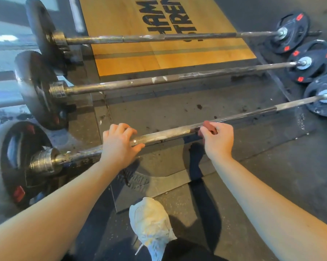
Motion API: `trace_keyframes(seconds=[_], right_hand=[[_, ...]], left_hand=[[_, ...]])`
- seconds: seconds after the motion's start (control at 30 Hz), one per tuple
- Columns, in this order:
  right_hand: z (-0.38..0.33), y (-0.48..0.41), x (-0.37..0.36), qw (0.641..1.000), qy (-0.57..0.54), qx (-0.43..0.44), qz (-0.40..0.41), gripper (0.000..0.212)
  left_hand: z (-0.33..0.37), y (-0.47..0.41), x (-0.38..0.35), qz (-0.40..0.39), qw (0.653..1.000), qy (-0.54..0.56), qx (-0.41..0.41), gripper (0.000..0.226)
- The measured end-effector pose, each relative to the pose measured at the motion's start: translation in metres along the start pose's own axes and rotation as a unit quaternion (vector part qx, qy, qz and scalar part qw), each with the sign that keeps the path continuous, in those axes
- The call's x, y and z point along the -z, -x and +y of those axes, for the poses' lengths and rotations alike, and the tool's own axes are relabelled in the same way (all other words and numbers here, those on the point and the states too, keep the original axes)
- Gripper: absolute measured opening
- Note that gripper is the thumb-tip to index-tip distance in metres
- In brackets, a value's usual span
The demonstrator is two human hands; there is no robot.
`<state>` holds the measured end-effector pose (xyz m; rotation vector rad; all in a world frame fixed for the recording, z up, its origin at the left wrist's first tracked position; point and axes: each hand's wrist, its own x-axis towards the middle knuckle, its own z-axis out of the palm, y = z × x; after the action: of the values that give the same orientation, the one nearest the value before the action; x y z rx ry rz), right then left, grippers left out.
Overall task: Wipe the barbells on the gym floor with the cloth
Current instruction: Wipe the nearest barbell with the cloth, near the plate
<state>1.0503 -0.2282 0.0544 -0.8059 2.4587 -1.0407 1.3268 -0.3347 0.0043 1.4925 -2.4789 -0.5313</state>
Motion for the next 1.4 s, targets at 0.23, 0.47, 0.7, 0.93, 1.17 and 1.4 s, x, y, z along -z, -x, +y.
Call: trace_keyframes(seconds=[0.23,0.47,0.7,0.93,1.17,1.4], right_hand=[[0.002,0.042,-0.080,0.993,-0.060,0.098,-0.040,0.022],[0.028,0.015,-0.062,0.984,0.019,0.175,-0.028,0.016],[0.011,0.052,-0.087,0.992,-0.092,0.089,-0.008,0.013],[0.030,0.004,-0.062,0.994,-0.009,0.101,0.038,0.013],[-0.004,0.049,-0.100,0.946,0.089,0.287,-0.118,0.032],[-0.014,-0.056,-0.035,0.859,0.346,0.296,-0.232,0.029]], left_hand=[[-0.012,-0.001,-0.008,0.025,0.999,0.033,-0.023,0.027],[-0.011,-0.004,-0.009,0.019,0.999,0.046,-0.010,0.028],[-0.011,-0.004,-0.010,0.012,0.999,0.043,0.004,0.028],[-0.008,-0.005,-0.009,0.011,0.999,0.048,0.007,0.027],[-0.007,-0.006,-0.011,0.017,0.998,0.049,0.020,0.027],[-0.015,0.001,0.008,-0.029,0.999,0.031,0.011,0.033]])
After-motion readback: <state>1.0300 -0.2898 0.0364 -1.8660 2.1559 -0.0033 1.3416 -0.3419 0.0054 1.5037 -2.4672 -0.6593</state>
